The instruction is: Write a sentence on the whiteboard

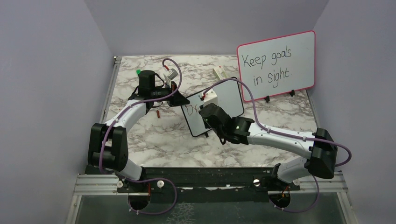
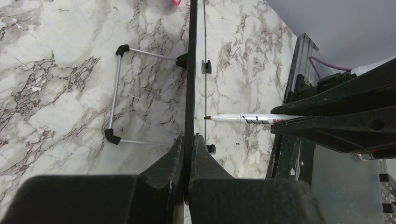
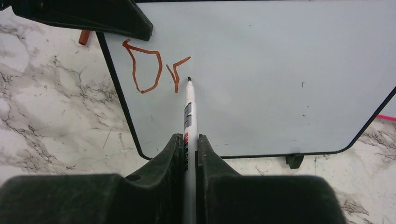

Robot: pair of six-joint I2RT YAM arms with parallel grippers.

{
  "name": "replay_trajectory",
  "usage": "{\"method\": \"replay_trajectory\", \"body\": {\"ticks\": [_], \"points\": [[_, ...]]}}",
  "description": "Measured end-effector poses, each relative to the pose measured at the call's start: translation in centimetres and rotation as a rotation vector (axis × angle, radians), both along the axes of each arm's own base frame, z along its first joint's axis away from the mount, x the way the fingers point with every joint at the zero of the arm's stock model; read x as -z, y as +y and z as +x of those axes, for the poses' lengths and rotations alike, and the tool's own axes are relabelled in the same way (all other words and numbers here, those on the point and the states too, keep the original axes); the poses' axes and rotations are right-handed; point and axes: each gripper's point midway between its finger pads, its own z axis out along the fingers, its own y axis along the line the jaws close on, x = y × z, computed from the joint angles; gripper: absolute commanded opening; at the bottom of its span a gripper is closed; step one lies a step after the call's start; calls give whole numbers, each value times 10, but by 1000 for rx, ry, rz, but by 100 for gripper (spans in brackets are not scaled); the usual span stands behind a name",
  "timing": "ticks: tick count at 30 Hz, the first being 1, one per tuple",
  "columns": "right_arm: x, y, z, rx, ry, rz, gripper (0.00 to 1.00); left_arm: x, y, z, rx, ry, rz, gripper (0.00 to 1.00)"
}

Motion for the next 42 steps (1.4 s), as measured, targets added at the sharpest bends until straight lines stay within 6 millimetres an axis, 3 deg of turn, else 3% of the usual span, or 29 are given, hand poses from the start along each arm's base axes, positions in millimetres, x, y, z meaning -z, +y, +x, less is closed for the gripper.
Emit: {"method": "replay_trajectory", "body": {"ticks": [42], "points": [[-1,-16,16,75,-31,-19,1,1,0,1,2,5,3,0]]}}
